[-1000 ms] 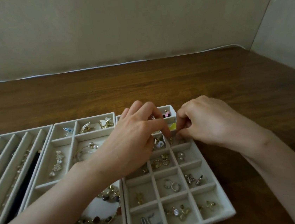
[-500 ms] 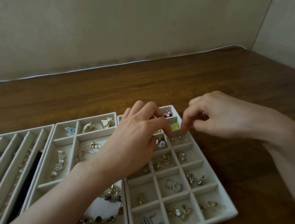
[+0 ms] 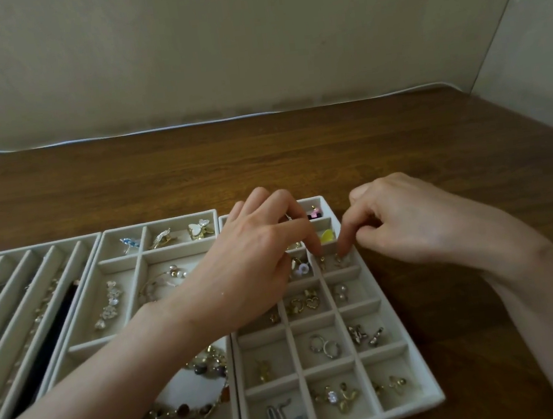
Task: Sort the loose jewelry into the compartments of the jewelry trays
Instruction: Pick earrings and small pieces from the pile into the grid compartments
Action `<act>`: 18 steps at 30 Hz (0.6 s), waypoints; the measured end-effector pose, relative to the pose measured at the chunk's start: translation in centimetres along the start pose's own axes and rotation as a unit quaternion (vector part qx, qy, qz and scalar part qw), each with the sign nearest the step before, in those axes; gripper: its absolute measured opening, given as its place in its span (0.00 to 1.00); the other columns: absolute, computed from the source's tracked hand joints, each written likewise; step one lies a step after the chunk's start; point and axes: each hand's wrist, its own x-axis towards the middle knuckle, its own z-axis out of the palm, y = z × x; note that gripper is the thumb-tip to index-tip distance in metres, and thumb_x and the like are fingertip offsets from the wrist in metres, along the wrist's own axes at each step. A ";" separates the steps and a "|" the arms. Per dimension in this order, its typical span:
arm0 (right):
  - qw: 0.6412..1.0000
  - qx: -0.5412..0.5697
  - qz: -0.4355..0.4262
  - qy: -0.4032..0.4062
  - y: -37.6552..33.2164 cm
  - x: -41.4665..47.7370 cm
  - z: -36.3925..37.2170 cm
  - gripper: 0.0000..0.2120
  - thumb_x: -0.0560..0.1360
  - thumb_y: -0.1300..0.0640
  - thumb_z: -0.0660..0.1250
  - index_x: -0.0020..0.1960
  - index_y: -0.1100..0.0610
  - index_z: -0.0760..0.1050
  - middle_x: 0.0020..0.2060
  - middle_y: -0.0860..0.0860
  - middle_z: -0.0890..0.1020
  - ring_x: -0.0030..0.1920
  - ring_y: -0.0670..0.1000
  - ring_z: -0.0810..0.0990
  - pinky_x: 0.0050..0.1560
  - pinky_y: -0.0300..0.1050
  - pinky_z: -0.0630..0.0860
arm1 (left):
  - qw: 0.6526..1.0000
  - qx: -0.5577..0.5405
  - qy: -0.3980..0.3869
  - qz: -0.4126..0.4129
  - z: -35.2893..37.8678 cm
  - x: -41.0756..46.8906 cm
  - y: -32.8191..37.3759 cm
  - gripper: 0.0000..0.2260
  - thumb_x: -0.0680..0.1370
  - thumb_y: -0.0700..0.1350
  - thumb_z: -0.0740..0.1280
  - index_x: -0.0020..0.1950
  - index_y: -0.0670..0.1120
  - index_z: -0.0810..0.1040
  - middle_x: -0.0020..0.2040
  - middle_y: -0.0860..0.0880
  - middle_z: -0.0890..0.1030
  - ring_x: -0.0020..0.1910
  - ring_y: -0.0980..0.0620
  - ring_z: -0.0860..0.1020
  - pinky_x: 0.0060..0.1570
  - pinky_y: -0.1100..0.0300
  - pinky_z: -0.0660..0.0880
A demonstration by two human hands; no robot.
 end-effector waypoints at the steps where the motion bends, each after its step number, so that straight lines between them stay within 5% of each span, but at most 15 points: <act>1: 1.000 -0.004 0.002 -0.001 -0.1 -0.1 0.0 0.13 0.78 0.60 0.60 0.48 0.47 0.81 0.34 0.39 0.66 0.36 0.40 0.69 0.35 0.34 0.64 | 1.000 -0.001 0.000 0.001 0.0 0.0 0.0 0.20 0.67 0.39 0.52 0.47 0.54 0.79 0.50 0.53 0.73 0.50 0.54 0.67 0.49 0.55 0.70; 18: 0.998 -0.057 0.007 0.031 -0.8 -0.3 0.7 0.10 0.78 0.58 0.60 0.50 0.49 0.80 0.36 0.44 0.72 0.35 0.42 0.70 0.32 0.34 0.62 | 1.000 -0.005 -0.005 0.010 0.1 0.0 -0.1 0.21 0.67 0.37 0.52 0.48 0.54 0.79 0.50 0.52 0.74 0.50 0.52 0.68 0.47 0.55 0.69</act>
